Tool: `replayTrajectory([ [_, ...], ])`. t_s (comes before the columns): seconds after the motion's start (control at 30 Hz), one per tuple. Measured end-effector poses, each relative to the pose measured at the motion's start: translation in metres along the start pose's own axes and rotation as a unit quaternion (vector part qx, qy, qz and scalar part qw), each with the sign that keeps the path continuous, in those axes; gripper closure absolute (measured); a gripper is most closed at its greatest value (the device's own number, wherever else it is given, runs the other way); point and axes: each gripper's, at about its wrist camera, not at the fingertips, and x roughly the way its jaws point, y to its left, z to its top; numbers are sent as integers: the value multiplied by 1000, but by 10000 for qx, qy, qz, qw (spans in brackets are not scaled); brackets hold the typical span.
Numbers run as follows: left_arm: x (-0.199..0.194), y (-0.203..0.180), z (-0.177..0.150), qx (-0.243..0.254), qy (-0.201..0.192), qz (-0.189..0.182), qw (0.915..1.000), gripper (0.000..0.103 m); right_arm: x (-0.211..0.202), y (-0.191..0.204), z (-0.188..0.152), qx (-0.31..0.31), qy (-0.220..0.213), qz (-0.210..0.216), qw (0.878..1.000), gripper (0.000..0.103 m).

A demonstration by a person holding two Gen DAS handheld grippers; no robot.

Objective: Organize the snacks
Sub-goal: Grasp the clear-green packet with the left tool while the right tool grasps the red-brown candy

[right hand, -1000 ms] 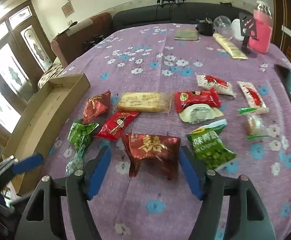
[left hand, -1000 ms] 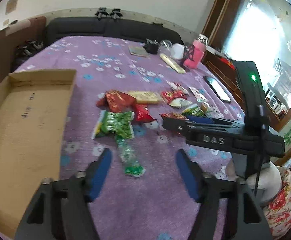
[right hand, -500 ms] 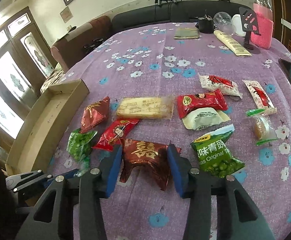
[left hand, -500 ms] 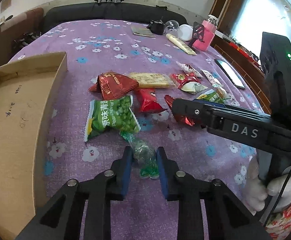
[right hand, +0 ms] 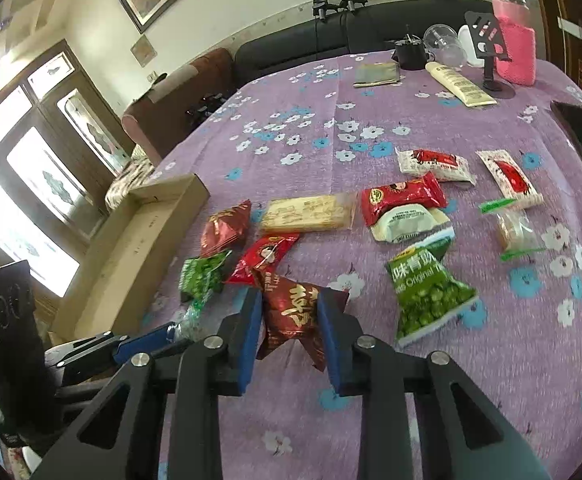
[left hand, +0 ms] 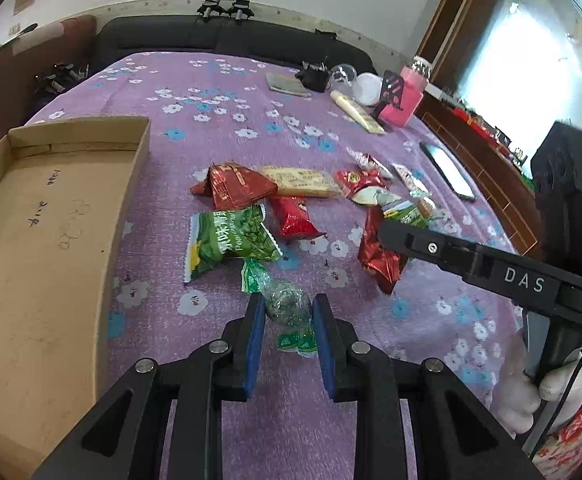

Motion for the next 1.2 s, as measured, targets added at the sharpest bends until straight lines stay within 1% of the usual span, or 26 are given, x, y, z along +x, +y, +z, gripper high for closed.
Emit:
replayTrajectory([
  [0.03, -3, 1, 0, -14, -32, -18, 10000, 78, -1, 1, -1, 7, -1, 7, 10000, 79],
  [0.07, -5, 1, 0, -24, -62, -30, 10000, 78, -2, 2, -2, 0, -4, 2, 10000, 83],
  [0.13, -12, 1, -1, -35, -133, -71, 9999, 78, -5, 3, -4, 24, 38, 92, 9999, 102],
  [0.23, -21, 2, -2, -47, -229, -100, 9997, 78, -8, 7, -8, 12, 52, 81, 10000, 102],
  [0.3, -27, 5, -3, -76, -276, -120, 9995, 78, -10, 6, -10, 28, -75, -27, 10000, 102],
  [0.33, -29, 6, -4, -94, -293, -123, 9995, 78, -11, 3, -11, 50, -148, -110, 9998, 100],
  [0.4, -33, 9, -5, -128, -322, -151, 9993, 78, -10, -1, -13, 63, -206, -321, 9993, 69],
  [0.43, -34, 10, -6, -139, -336, -155, 9992, 78, -10, -2, -13, 39, -253, -410, 9988, 38],
  [0.47, -36, 11, -6, -151, -349, -160, 9991, 78, -10, -1, -13, -11, -337, -513, 9981, 31],
  [0.5, -37, 11, -6, -173, -369, -172, 9990, 78, -8, 1, -11, -127, -408, -698, 9966, 31],
  [0.53, -38, 12, -6, -192, -387, -189, 9989, 78, -5, 3, -8, -215, -388, -774, 9960, 31],
  [0.63, -42, 13, -7, -220, -421, -216, 9986, 78, 5, 10, 1, -438, -336, -855, 9948, 31],
  [0.73, -46, 15, -7, -237, -451, -227, 9984, 78, 23, 16, 7, -713, -170, -1023, 9920, 31],
  [0.8, -49, 16, -7, -241, -476, -217, 9983, 78, 34, 17, 6, -849, -35, -1147, 9898, 32],
  [0.83, -50, 17, -8, -248, -488, -209, 9983, 78, 38, 18, 5, -883, 0, -1198, 9889, 35],
  [0.9, -51, 19, -8, -276, -501, -201, 9982, 78, 45, 15, 2, -870, 108, -1227, 9886, 46],
  [0.93, -51, 19, -8, -284, -500, -199, 9981, 78, 48, 13, 1, -812, 178, -1205, 9892, 61],
  [0.97, -51, 19, -8, -287, -496, -198, 9982, 78, 49, 11, 0, -750, 211, -1175, 9900, 65],
  [1.0, -51, 18, -9, -283, -487, -197, 9982, 78, 48, 9, 0, -674, 173, -1146, 9910, 65],
  [1.2, -49, 13, -10, -219, -461, -141, 9986, 78, 30, 10, -2, -541, 48, -995, 9936, 76],
])
